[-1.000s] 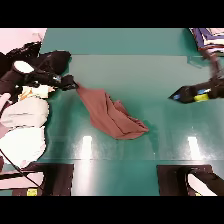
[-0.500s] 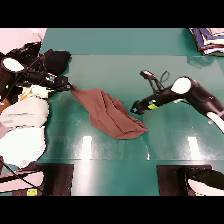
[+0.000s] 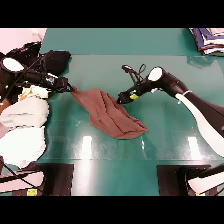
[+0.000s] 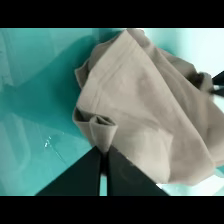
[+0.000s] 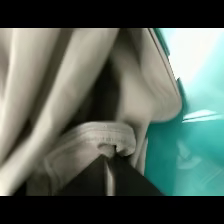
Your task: Fold the shirts.
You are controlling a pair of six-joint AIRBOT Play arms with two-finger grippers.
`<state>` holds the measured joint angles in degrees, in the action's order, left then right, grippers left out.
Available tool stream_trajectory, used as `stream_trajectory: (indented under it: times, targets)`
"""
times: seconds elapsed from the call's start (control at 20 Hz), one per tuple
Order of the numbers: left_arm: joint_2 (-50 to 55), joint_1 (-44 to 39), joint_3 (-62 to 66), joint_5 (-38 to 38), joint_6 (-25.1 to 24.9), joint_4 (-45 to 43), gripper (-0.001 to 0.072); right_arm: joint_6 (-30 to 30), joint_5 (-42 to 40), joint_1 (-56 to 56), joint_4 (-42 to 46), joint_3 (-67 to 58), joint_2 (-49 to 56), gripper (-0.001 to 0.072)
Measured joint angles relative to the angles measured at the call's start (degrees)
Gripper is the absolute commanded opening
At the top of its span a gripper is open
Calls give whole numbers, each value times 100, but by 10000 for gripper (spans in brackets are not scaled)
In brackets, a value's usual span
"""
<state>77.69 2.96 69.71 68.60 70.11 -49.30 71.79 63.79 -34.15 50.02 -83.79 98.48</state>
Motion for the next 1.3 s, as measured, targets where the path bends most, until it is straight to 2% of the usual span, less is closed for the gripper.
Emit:
stream_trajectory:
  times: [0.15, 0.3, 0.7, 1.05, 1.3]
  targets:
    - [-101, 2, 13, -2, 22, -4, 33, -22, 98, 87, -26, -369, 118, 13]
    - [-452, 2, 221, -33, 35, -39, 33, 61, 243, 437, 188, -632, -243, 12]
    - [-2063, 2, 1753, -459, 164, -330, 33, 590, 949, 1930, 1353, -1475, -2527, 12]
    - [-2852, 2, 2990, -673, 638, -981, 33, 1001, 1338, 3154, 1816, -2127, -4131, 12]
    - [-2909, 2, 2430, -511, 964, -1150, 33, 1270, 1873, 3676, 1875, -1626, -4614, 12]
